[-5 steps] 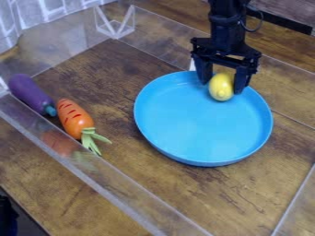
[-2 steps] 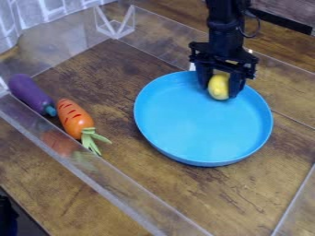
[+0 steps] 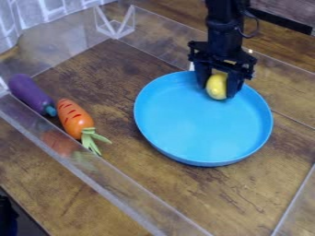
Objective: Remove the lemon from the blue tray and put it on the table
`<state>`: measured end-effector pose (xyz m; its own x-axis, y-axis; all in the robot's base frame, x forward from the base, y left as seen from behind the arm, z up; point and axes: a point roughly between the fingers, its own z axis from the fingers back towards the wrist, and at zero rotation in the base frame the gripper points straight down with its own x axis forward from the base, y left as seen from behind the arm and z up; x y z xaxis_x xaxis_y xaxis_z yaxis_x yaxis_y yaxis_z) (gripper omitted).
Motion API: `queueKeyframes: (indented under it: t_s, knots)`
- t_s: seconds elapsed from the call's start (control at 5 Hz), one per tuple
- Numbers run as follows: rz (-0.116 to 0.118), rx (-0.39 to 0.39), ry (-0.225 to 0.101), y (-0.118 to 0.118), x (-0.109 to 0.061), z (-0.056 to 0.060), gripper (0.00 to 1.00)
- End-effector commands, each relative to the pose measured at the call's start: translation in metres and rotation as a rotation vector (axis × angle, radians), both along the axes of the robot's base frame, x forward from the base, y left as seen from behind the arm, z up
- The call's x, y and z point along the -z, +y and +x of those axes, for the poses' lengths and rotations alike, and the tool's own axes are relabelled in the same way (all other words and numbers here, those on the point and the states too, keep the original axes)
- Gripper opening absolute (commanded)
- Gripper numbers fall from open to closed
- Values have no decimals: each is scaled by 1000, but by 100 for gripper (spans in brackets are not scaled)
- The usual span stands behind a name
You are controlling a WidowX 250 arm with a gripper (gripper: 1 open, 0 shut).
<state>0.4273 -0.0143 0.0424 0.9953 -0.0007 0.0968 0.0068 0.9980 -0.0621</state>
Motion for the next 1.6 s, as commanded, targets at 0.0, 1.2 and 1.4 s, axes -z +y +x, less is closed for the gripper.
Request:
queueKeyframes:
  t_s: [0.0, 1.2, 1.4]
  knots:
    - [12, 0, -115, 6, -55, 9, 0]
    - [80, -2, -94, 36, -97, -7, 0]
    - [96, -17, -94, 47, -104, -11, 0]
